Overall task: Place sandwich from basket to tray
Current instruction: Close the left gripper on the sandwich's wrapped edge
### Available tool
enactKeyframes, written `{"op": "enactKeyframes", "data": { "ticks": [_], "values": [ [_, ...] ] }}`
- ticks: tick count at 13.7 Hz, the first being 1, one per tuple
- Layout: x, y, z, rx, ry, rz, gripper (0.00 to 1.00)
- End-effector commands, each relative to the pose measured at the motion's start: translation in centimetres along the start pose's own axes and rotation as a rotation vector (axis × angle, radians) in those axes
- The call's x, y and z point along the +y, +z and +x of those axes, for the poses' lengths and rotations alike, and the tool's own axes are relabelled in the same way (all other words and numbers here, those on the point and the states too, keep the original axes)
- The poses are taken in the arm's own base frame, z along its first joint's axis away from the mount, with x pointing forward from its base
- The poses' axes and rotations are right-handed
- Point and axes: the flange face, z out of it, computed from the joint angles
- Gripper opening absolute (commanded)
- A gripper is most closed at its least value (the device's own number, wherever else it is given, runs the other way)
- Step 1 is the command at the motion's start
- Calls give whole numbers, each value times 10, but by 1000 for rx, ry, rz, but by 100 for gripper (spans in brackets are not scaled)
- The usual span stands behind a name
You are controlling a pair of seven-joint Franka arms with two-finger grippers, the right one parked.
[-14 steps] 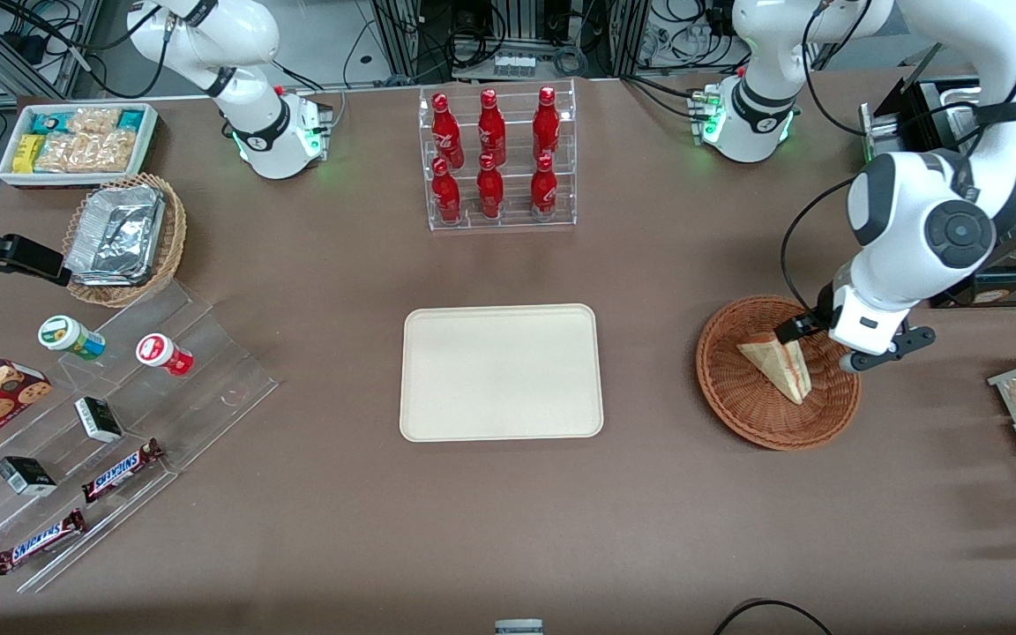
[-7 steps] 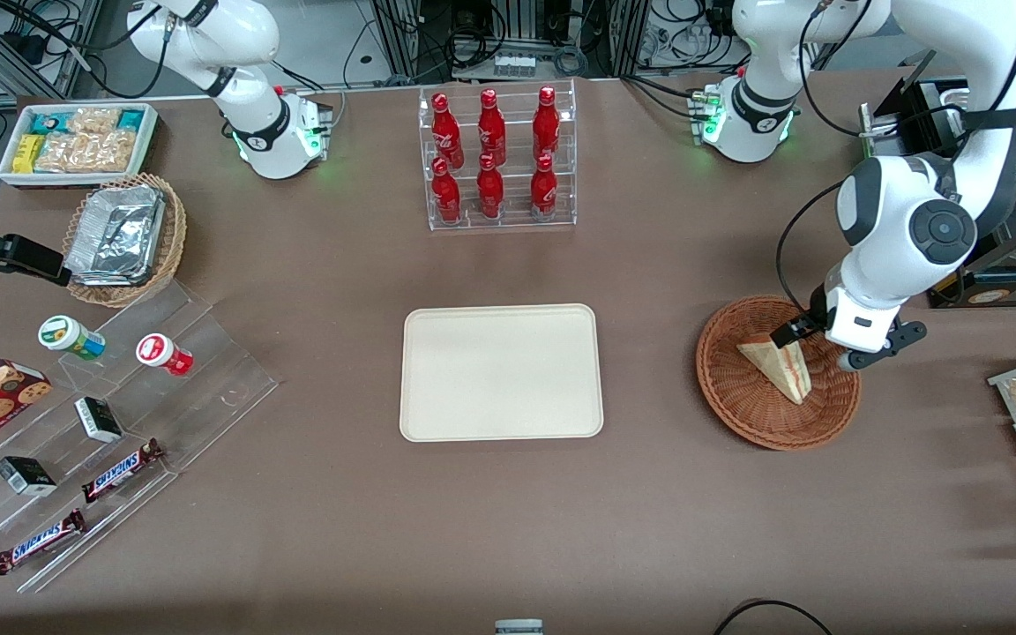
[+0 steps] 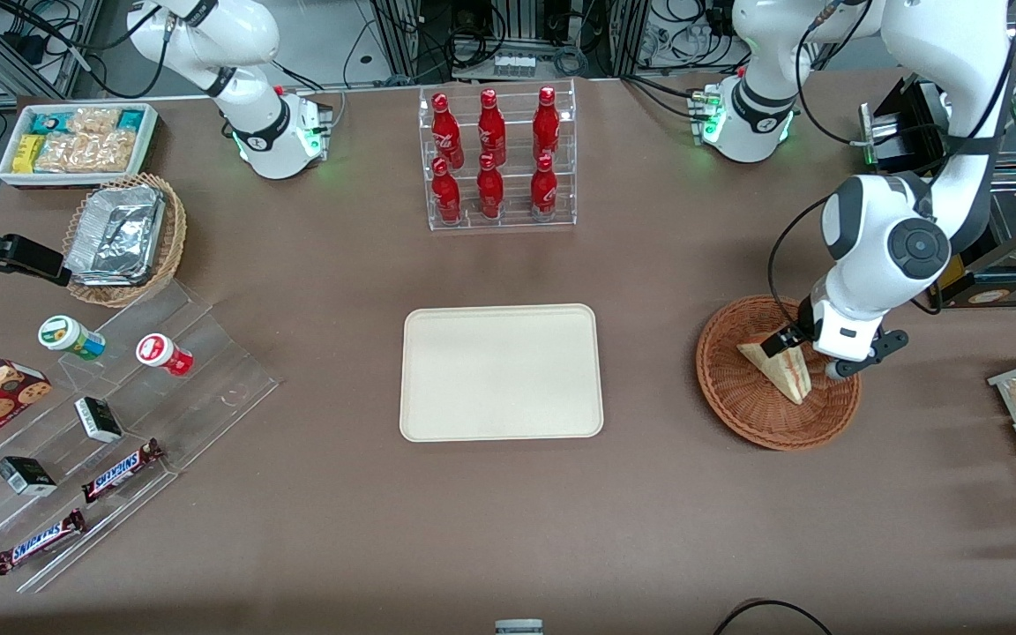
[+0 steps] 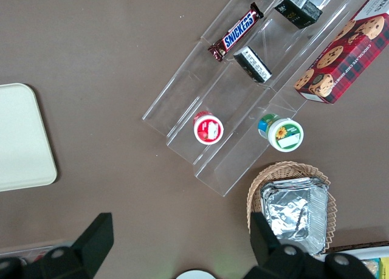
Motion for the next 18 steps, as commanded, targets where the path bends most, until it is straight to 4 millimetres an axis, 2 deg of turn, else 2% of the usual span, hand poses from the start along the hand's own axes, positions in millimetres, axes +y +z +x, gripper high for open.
{"op": "enactKeyframes", "data": {
  "ticks": [1,2,3,7,8,15,18],
  "values": [
    [3,11,1,9,-10,-3,100],
    [3,12,1,12,-10,-5,100],
    [3,12,1,13,-15,-7,90],
    [3,11,1,13,-48,-6,16],
    [3,11,1,13,-50,-6,1],
    [3,5,1,18,-48,-8,0],
    [3,-11,1,18,-41,-4,0]
  ]
}}
